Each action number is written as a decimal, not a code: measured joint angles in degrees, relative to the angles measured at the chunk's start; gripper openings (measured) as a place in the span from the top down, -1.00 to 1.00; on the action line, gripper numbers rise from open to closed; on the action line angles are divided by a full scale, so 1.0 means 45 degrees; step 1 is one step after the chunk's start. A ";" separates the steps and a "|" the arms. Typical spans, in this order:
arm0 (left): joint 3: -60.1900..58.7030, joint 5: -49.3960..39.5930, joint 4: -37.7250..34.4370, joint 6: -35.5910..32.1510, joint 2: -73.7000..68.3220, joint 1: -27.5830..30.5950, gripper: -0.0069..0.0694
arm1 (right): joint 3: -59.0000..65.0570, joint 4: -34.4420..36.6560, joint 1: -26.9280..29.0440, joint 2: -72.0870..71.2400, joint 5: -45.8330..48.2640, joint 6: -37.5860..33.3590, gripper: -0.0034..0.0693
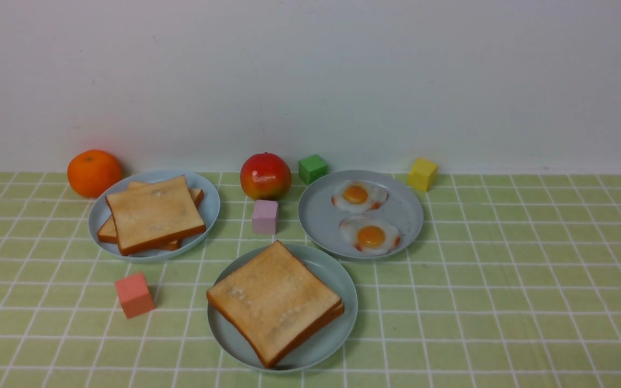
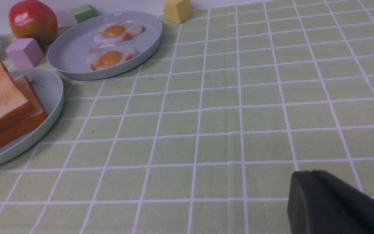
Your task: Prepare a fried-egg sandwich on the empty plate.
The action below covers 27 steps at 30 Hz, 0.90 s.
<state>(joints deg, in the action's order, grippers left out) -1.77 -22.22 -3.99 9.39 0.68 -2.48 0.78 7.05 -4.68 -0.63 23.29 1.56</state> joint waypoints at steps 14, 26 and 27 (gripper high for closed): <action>0.0000 0.0091 0.0012 0.0011 0.0000 0.0000 0.85 | 0.0000 0.0000 0.0000 0.0000 0.0000 0.0000 0.85; -0.0010 0.0094 0.0012 0.0006 0.0000 0.0000 0.84 | 0.0000 0.0000 0.0000 0.0000 0.0000 0.0000 0.82; -0.0010 0.0094 0.0024 0.0006 0.0000 0.0000 0.84 | 0.0000 0.0000 0.0000 0.0000 0.0000 0.0000 0.82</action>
<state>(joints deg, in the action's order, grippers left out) -1.82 -21.79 -3.89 9.42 0.68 -2.48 0.78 7.05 -4.68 -0.63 23.29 1.56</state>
